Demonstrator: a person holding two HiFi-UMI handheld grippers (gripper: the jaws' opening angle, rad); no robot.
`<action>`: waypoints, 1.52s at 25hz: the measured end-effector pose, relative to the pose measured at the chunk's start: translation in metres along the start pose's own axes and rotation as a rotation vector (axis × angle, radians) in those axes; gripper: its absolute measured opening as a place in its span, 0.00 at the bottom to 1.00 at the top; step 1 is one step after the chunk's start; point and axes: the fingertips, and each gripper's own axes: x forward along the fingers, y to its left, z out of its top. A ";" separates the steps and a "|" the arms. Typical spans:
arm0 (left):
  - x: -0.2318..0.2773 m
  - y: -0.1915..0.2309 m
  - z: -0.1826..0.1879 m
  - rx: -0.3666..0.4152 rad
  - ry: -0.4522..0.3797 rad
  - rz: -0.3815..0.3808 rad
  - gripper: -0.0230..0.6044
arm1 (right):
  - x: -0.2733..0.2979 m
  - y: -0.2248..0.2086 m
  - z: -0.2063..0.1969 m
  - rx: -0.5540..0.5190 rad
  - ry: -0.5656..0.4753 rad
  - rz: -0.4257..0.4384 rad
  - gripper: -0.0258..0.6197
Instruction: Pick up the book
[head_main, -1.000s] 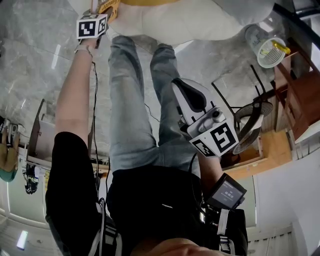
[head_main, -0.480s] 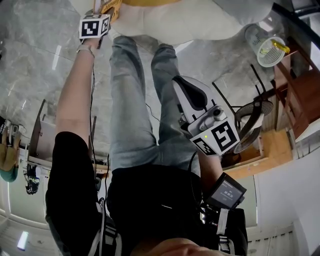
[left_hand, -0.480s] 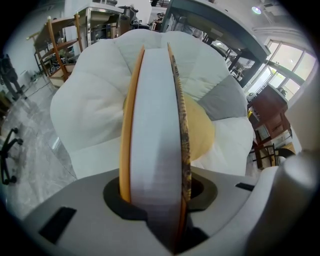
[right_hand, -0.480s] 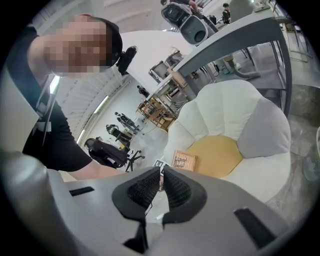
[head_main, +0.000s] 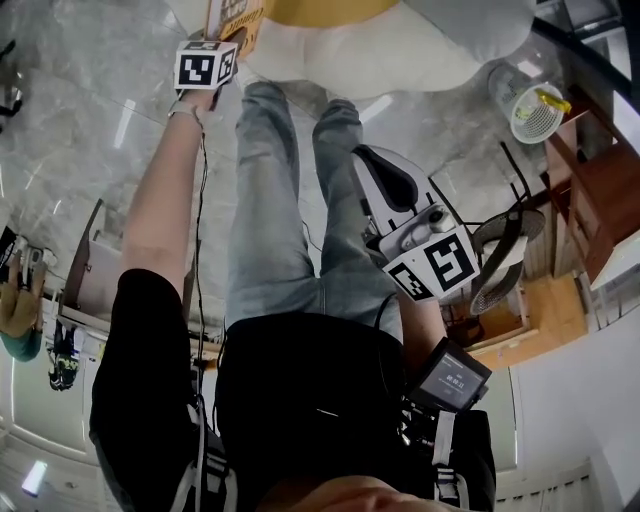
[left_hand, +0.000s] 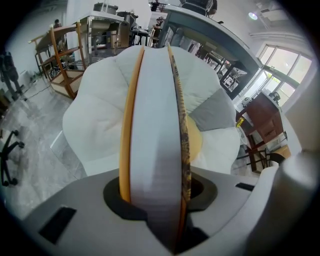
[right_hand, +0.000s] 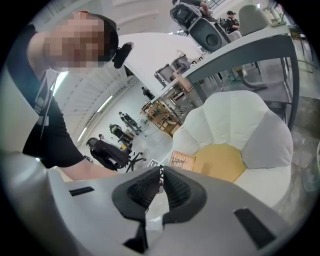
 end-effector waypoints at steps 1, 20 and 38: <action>-0.010 -0.003 0.004 0.004 -0.005 -0.005 0.28 | -0.003 0.005 0.005 -0.007 -0.003 0.001 0.10; -0.206 -0.084 0.102 0.054 -0.148 -0.071 0.28 | -0.068 0.082 0.098 -0.132 -0.088 0.007 0.10; -0.385 -0.152 0.156 -0.008 -0.298 -0.123 0.28 | -0.118 0.158 0.170 -0.250 -0.131 0.039 0.09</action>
